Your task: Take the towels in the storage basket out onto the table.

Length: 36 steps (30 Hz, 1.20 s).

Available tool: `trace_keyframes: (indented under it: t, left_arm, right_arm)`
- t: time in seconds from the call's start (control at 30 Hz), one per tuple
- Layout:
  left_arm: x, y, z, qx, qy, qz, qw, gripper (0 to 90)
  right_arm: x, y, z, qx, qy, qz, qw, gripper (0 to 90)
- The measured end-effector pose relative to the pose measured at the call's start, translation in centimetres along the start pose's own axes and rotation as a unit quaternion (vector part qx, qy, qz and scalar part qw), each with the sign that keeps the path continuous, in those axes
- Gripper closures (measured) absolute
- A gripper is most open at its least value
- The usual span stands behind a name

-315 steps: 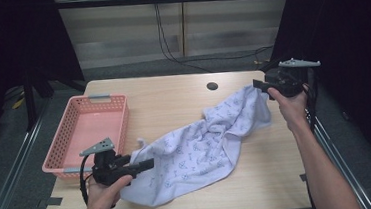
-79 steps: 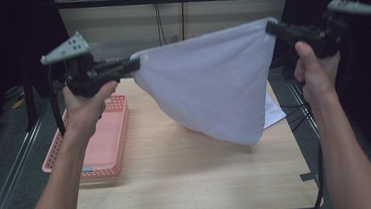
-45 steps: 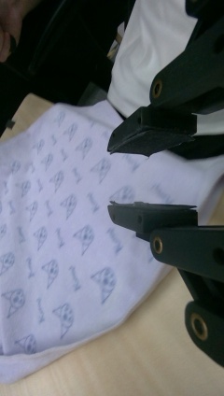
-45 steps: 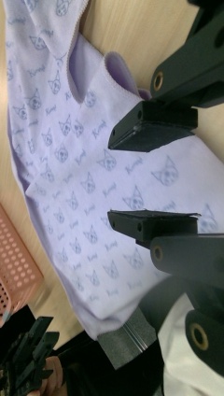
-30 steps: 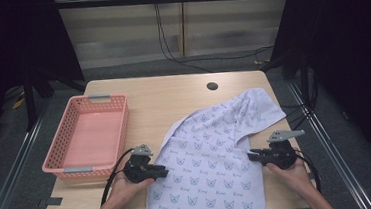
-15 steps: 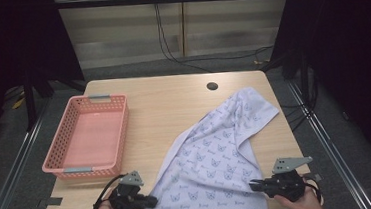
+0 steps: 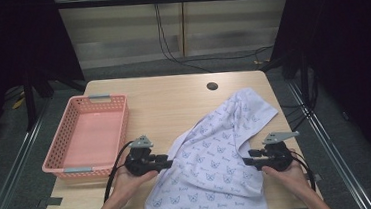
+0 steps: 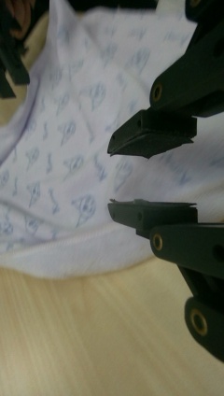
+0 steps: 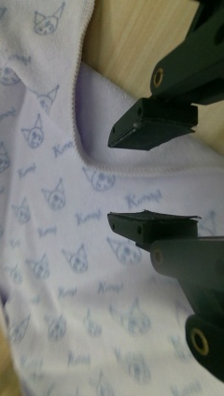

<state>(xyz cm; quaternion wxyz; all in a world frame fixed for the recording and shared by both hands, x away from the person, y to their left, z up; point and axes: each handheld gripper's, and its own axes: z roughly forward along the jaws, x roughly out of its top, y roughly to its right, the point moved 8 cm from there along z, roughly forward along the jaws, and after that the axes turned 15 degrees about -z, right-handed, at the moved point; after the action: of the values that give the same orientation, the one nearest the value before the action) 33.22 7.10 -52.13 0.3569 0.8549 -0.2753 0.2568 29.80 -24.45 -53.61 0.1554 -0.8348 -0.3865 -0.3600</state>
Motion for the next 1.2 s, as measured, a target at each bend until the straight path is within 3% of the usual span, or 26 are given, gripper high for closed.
trace_keyframes:
  t: [0.03, 0.07, 0.13, 0.2, 0.23, 0.3, 0.33, 0.43, 0.47, 0.57, 0.67, 0.83, 0.87, 0.9, 1.0, 1.07, 1.13, 1.17, 1.2]
  left_arm:
    - [0.4, -0.3, 0.6, 0.013, 0.004, 0.005, 0.9999, 64.0]
    - [1.1, -1.0, 1.6, 0.029, 0.002, 0.008, 0.9995, 62.4]
    - [1.3, -1.4, 2.5, 0.024, 0.004, 0.003, 0.9997, 61.2]
    - [1.1, -1.9, 3.3, 0.039, -0.006, 0.009, 0.9992, 59.8]
    - [1.1, -1.9, 3.3, 0.039, -0.006, 0.009, 0.9992, 59.2]
    - [0.9, -2.0, 3.7, 0.046, -0.012, 0.018, 0.9987, 59.1]
    - [0.7, -2.1, 4.0, 0.068, -0.02, 0.027, 0.9971, 61.2]
    - [0.7, -2.4, 4.1, 0.082, -0.02, 0.028, 0.996, 79.7]
    - [1.0, -2.9, 3.6, 0.075, -0.007, 0.005, 0.9971, 84.2]
    - [1.3, -3.4, 2.9, 0.079, 0.006, -0.002, 0.9969, 87.2]
    - [1.7, -3.7, 1.1, 0.042, 0.035, -0.043, 0.9976, 87.5]
    - [0.8, -3.5, -0.6, 0.026, 0.036, -0.068, 0.9967, 87.7]
    - [-0.6, -2.3, -1.5, 0.027, 0.022, -0.06, 0.9976, 87.7]
    - [-0.6, -2.3, -1.5, 0.027, 0.022, -0.06, 0.9976, 87.7]
    - [-2.6, -0.2, -3.1, 0.021, 0.016, -0.048, 0.9985, 87.6]
    - [-4.4, 0.6, -4.8, 0.016, 0.021, -0.055, 0.9981, 87.6]
    - [-5.1, 0.7, -5.4, 0.017, 0.02, -0.061, 0.9978, 87.6]
    - [-6.5, 1.1, -6.5, 0.002, 0.024, -0.088, 0.9958, 87.6]
    - [-7.2, 1.0, -7.0, 0.01, 0.019, -0.083, 0.9963, 87.6]
  right_arm:
    - [0.0, 0.0, 0.0, 0.0, 0.0, 0.0, 1.0, 56.2]
    - [-0.3, 0.4, 1.0, -0.012, -0.018, -0.004, 0.9998, 56.1]
    - [-0.6, 0.8, 1.6, -0.019, -0.026, -0.006, 0.9995, 57.5]
    - [-0.9, 0.9, 1.7, -0.027, -0.033, -0.007, 0.9991, 67.2]
    - [-0.9, 0.9, 1.7, -0.027, -0.033, -0.007, 0.9991, 67.2]
    - [-0.9, 1.1, 1.6, -0.034, -0.032, -0.006, 0.9989, 85.7]
    - [-0.9, 1.1, 1.1, -0.032, -0.023, -0.002, 0.9992, 88.6]
    - [-0.8, 1.2, 0.4, -0.034, -0.013, 0.002, 0.9993, 88.8]
    - [-1.0, 1.4, -0.4, -0.038, -0.003, 0.017, 0.9991, 88.9]
    - [-1.4, 1.7, -1.3, -0.042, 0.007, 0.027, 0.9987, 89.0]
    - [-2.8, 2.8, -3.5, -0.056, 0.027, 0.057, 0.9965, 89.1]
    - [-4.4, 3.5, -5.1, -0.062, 0.034, 0.083, 0.9941, 89.1]
    - [-4.6, 3.4, -5.5, -0.063, 0.037, 0.083, 0.9938, 89.1]
    - [-4.5, 3.3, -5.6, -0.061, 0.04, 0.082, 0.9939, 89.1]
    - [-4.1, 2.7, -5.7, -0.05, 0.047, 0.077, 0.9947, 88.9]
    - [-4.0, 2.1, -5.8, -0.043, 0.049, 0.075, 0.9951, 88.9]
    - [-3.9, 1.7, -5.9, -0.037, 0.049, 0.071, 0.9956, 88.8]
    - [-3.8, 0.8, -6.1, -0.024, 0.051, 0.064, 0.9963, 88.8]
    - [-3.8, 0.3, -6.1, -0.019, 0.051, 0.061, 0.9967, 88.8]
